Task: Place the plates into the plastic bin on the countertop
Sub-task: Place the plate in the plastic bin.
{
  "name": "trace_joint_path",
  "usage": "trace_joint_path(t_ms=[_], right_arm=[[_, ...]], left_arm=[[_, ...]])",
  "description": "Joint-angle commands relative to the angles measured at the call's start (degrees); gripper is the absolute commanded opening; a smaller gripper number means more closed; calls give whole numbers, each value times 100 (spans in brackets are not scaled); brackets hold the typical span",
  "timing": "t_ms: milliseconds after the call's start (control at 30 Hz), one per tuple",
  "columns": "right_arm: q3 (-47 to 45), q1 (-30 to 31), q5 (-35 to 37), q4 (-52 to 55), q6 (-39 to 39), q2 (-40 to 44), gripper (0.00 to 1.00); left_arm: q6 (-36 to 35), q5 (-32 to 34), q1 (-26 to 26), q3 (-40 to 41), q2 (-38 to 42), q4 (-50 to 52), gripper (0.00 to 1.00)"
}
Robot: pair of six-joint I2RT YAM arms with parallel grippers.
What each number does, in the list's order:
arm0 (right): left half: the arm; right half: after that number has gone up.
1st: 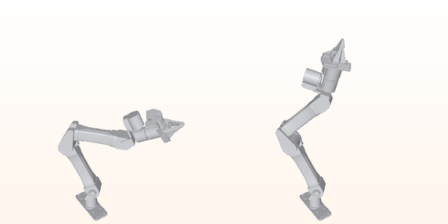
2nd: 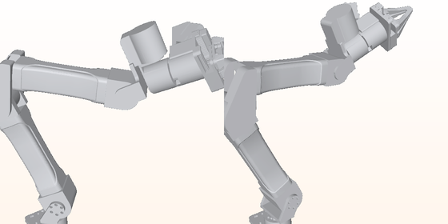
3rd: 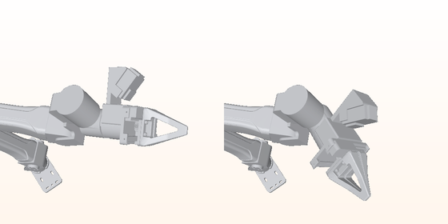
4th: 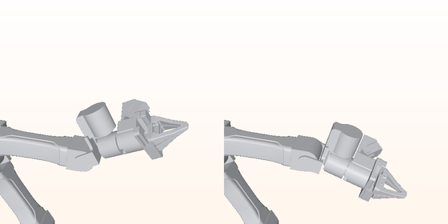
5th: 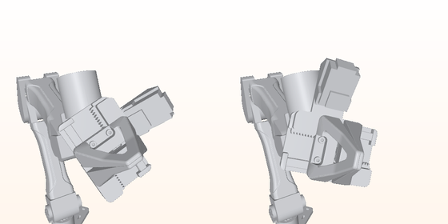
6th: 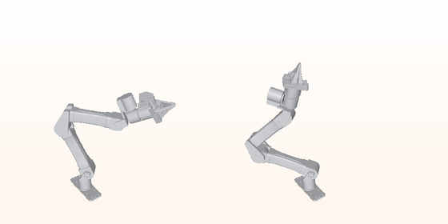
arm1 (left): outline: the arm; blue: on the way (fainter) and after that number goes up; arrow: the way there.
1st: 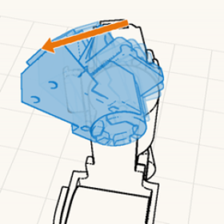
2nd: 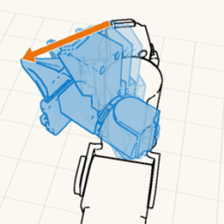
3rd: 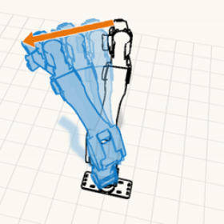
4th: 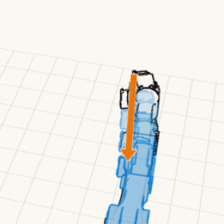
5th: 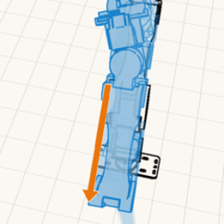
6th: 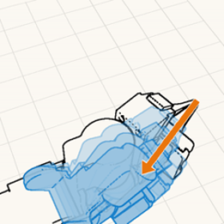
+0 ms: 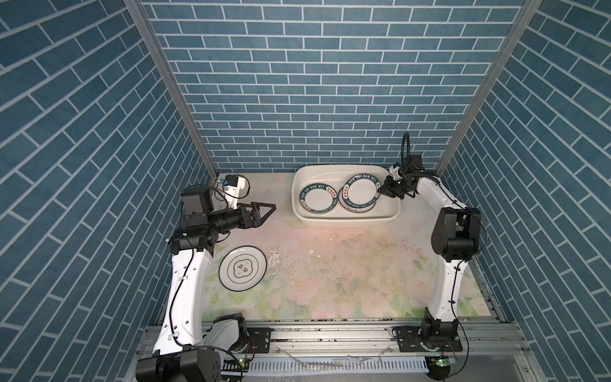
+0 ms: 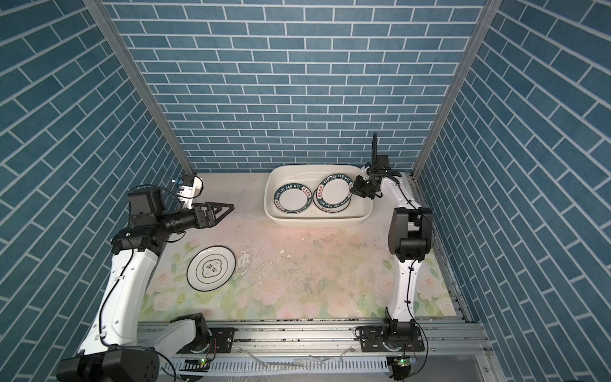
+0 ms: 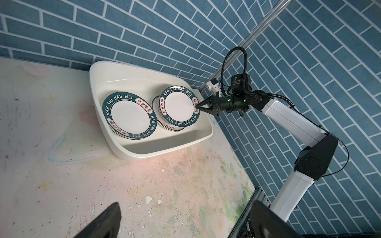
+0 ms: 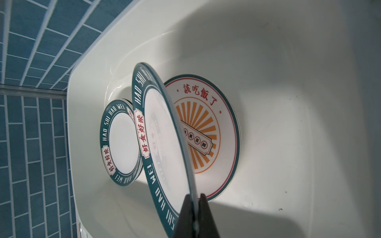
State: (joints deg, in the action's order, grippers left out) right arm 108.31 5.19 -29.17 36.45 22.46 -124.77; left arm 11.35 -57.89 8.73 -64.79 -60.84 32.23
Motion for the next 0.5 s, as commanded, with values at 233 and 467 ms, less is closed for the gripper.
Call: trace_joint_path(t_ms=[233, 467], right_arm=[[448, -24, -63, 232, -188, -454, 0], [621, -27, -89, 350, -224, -674, 0]], left_arm=[[-14, -82, 32, -16, -6, -47, 100], [-18, -83, 32, -7, 37, -33, 100]])
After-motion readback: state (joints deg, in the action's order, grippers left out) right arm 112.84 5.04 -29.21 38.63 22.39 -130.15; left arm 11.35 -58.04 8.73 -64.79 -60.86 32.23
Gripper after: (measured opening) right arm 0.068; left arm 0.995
